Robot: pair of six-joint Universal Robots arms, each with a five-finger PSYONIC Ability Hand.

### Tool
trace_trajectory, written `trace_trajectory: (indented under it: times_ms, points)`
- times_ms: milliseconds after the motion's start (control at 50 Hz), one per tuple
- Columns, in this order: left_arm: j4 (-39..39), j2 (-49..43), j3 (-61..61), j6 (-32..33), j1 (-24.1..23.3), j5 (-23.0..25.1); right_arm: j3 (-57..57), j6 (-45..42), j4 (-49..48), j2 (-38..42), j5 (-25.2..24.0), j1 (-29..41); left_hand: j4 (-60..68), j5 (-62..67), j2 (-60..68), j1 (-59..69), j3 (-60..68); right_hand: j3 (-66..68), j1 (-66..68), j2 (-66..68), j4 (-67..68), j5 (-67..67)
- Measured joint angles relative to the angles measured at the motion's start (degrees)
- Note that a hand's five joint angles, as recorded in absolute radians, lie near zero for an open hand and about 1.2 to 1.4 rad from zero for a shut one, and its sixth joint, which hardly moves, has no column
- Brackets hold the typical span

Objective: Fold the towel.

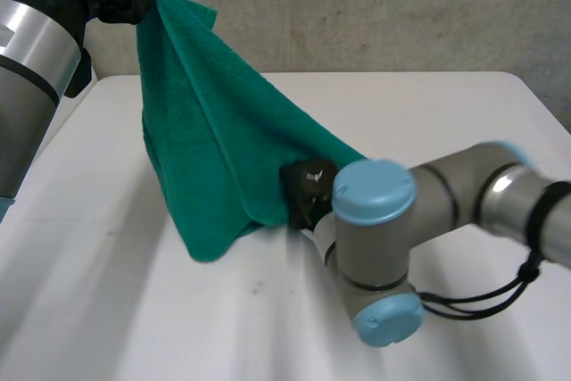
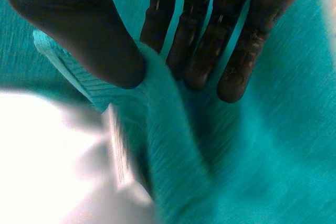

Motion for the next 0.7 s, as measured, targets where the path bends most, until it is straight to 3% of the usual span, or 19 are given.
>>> trace_trajectory:
  times_ms: [160, 180, 240, 300, 380, 480, 560, 700]
  points:
    - [-1.43, -0.33, -0.82, 0.05, 1.29, 0.07, 4.59, -3.70, 4.29, -16.91, -3.07, -5.16, 0.00, 0.00, 0.00, 0.00, 0.01, 0.11, 0.00, 0.00, 0.00, 0.24]
    - [-2.43, -0.53, -1.26, 0.09, 2.05, 0.11, 5.03, -7.46, 9.08, -21.76, -5.59, -8.74, 0.00, 0.00, 0.00, 0.00, 0.02, 0.12, 0.00, 0.00, 0.00, 0.31]
    - [-4.06, -0.76, -1.90, 0.15, 2.87, 0.23, 4.89, -10.85, 13.15, -24.49, -7.44, -11.47, 0.00, 0.00, 0.00, 0.00, 0.02, 0.12, 0.00, 0.00, 0.00, 0.35]
    - [-8.00, -1.55, -3.44, 0.30, 3.90, 0.48, 3.62, -24.33, 27.64, -30.19, -12.35, -20.20, 0.00, 0.00, 0.00, 0.00, 0.02, 0.12, 0.00, 0.00, 0.00, 0.37]
    - [-12.90, -2.92, -5.60, 0.46, 3.96, 0.74, 3.39, -35.56, 39.05, -31.86, -14.41, -26.24, 0.01, 0.00, 0.00, 0.00, 0.02, 0.12, 0.00, 0.00, 0.00, 0.38]
    - [-17.42, -5.63, -8.52, 0.56, 2.65, 0.98, 5.26, -41.96, 45.00, -31.55, -15.12, -29.59, 0.00, 0.00, 0.00, 0.00, 0.02, 0.12, 0.00, 0.00, 0.01, 0.38]
    - [-18.87, -8.75, -10.02, 0.70, 0.74, 0.99, 7.48, -42.95, 44.39, -30.07, -15.04, -30.05, 0.00, 0.00, 0.00, 0.00, 0.02, 0.12, 0.00, 0.00, 0.01, 0.39]
    - [-16.63, -19.34, -4.47, 3.11, -1.97, -0.16, 6.20, -41.06, 35.07, -22.02, -13.14, -29.12, 0.01, 0.00, 0.00, 0.00, 0.03, 0.12, 0.00, 0.00, 0.01, 0.54]
